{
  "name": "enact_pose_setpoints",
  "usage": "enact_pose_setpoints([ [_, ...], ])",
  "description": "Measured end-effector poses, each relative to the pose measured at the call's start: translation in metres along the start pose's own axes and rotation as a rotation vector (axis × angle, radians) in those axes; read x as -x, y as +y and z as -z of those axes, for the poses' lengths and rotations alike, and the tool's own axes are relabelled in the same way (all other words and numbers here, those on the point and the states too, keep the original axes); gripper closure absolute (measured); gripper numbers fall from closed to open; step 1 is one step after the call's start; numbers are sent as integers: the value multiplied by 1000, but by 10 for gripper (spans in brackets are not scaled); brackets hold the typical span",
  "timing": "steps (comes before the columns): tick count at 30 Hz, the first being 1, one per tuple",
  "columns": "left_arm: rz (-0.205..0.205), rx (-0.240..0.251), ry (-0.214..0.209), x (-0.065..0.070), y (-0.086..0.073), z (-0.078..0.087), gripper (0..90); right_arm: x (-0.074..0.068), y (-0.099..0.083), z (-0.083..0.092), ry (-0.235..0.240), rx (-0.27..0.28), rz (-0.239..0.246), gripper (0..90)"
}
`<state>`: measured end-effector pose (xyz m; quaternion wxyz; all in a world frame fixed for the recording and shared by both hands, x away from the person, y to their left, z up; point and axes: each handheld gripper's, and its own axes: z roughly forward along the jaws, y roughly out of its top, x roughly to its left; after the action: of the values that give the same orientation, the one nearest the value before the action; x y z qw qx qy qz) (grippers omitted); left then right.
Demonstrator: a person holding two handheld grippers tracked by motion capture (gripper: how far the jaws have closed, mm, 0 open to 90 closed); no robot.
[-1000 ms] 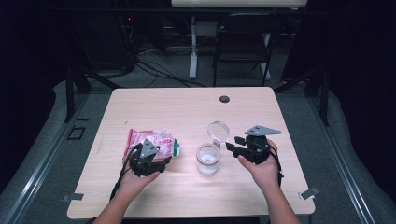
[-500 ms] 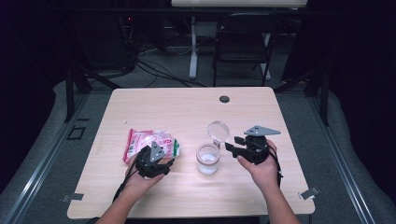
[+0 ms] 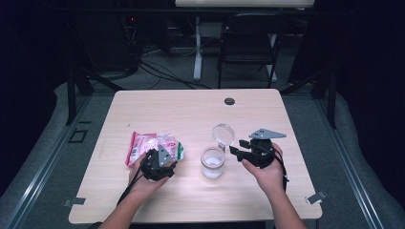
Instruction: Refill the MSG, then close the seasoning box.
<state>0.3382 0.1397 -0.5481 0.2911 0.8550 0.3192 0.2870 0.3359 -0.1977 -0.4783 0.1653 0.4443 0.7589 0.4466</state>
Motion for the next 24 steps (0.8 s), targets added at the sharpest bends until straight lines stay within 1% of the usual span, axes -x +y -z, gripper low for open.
enact_pose_setpoints([
  [3, -1, -11, 14, -1, 0, -5, 372, -1, -1, -1, 3, 3, -2, 499],
  [5, -11, -21, 38, -1, -1, -9, 373, -1, -1, -2, 6, 3, 0, 498],
  [9, -12, -20, 51, -1, -1, -13, 383, -1, -1, -2, 4, 2, 3, 500],
  [13, -7, -22, 60, -1, 1, -14, 442, -1, -1, -3, 4, 4, 2, 500],
  [15, -20, -32, 84, 0, 2, -14, 474, -2, -1, -3, 5, 2, 2, 505],
  [17, -15, -26, 92, 3, 3, -15, 496, -2, -1, -2, 6, -6, 8, 508],
  [18, -20, -30, 97, 3, 3, -16, 497, -3, -1, -2, 3, -6, 10, 508],
  [22, -9, -33, 104, 4, 4, -19, 479, -2, -2, -1, 0, -2, 7, 507],
  [24, -11, -35, 109, 5, 4, -21, 457, -2, -3, 0, 1, 5, -6, 506],
])
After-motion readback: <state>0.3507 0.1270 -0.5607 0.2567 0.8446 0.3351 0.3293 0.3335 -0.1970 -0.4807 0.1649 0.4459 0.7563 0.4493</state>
